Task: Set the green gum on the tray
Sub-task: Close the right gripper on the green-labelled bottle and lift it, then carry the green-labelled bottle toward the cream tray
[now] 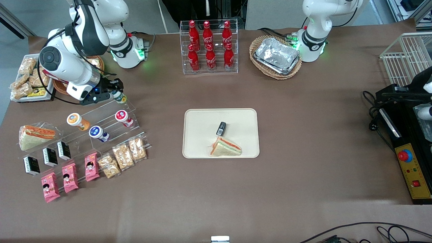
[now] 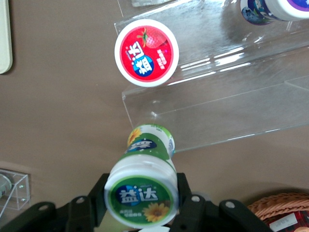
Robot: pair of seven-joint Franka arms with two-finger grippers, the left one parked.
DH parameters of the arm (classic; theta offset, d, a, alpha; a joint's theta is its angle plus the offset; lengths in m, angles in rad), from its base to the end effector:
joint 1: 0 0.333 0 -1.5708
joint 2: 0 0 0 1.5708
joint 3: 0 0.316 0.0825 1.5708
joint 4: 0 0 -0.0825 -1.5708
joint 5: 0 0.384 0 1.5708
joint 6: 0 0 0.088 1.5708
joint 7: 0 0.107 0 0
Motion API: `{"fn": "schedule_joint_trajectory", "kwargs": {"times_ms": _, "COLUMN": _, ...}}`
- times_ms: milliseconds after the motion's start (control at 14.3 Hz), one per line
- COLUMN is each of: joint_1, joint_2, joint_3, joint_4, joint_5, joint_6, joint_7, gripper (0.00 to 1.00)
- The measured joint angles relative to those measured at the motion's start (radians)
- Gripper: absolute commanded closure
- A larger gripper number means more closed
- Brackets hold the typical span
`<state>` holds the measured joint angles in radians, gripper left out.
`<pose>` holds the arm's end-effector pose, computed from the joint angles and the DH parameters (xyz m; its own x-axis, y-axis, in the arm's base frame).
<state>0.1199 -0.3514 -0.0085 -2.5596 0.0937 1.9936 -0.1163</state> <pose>0.3867 0.0491 0.3728 0.9610 0.1865 -0.2040 0.1685 -0.9804 -0.1025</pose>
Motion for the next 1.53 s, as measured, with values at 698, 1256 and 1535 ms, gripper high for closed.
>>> {"fn": "schedule_joint_trajectory", "kwargs": {"times_ms": 698, "joint_1": 0.000, "joint_2": 0.089, "joint_3": 0.000, "joint_4": 0.371, "joint_5": 0.001, "joint_6": -0.293, "joint_7": 0.004, "gripper": 0.73}}
{"fn": "schedule_joint_trajectory", "kwargs": {"times_ms": 1256, "joint_1": 0.106, "joint_2": 0.275, "joint_3": 0.021, "joint_4": 0.764, "joint_5": 0.065, "joint_6": -0.558, "joint_7": 0.247, "gripper": 0.73}}
{"fn": "schedule_joint_trajectory", "kwargs": {"times_ms": 1535, "joint_1": 0.285, "joint_2": 0.336, "joint_3": 0.033, "joint_4": 0.767, "joint_5": 0.122, "joint_6": -0.481, "joint_7": 0.480, "gripper": 0.73}}
